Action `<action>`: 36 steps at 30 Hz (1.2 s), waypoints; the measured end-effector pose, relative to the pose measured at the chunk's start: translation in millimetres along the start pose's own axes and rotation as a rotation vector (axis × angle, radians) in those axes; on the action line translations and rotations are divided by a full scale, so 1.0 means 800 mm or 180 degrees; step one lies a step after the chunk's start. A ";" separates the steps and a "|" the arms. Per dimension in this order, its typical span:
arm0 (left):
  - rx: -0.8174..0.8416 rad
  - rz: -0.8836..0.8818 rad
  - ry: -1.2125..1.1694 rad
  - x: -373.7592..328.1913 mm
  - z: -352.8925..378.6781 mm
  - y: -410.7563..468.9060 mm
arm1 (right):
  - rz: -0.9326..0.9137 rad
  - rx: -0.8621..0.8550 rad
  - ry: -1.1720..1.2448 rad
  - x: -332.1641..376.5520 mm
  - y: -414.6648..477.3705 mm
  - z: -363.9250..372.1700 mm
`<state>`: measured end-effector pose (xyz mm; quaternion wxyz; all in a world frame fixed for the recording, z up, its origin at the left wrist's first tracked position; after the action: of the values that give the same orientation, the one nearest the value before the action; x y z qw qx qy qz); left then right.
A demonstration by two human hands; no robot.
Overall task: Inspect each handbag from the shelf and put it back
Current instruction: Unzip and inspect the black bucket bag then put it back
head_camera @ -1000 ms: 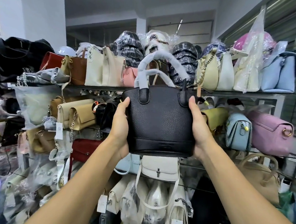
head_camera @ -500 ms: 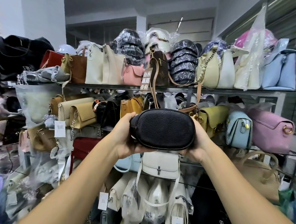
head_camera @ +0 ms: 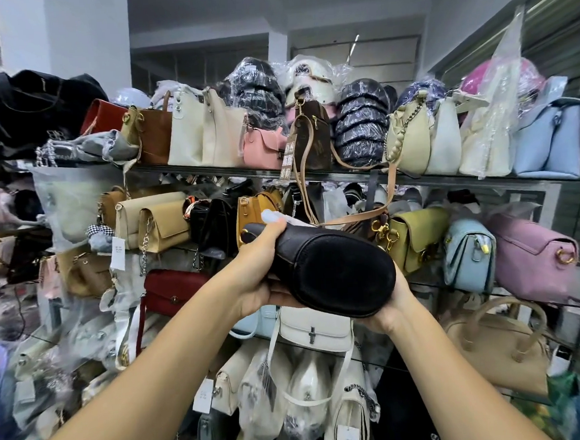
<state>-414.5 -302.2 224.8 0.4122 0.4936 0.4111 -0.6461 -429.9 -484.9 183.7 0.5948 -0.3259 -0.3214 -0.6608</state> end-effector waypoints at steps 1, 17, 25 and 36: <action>0.0000 0.0035 0.0039 0.000 0.001 0.001 | 0.0008 -0.0013 0.0023 -0.002 0.000 -0.001; -0.0057 0.0327 0.0227 -0.001 0.002 0.004 | -0.0087 0.0082 0.0215 -0.004 0.000 0.004; 0.0078 0.0093 -0.0187 0.003 -0.018 0.016 | -0.0227 0.0007 -0.0132 0.010 0.005 0.011; 0.0429 -0.0021 -0.0792 0.009 -0.043 0.031 | -0.0510 -0.0098 -0.0896 0.024 0.005 0.033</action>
<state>-382.3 -278.9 208.4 0.4238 0.4348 0.3142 -0.7298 -426.2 -474.8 215.2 0.4842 -0.3977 -0.4163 -0.6588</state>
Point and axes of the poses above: each hand's wrist, its own y-axis towards the middle knuckle, its own z-axis out of the palm, x = y × z, the point moved 3 cm from there along y, towards the middle knuckle, and after that the axes turned 6 degrees about -z, right-handed, at the moved point
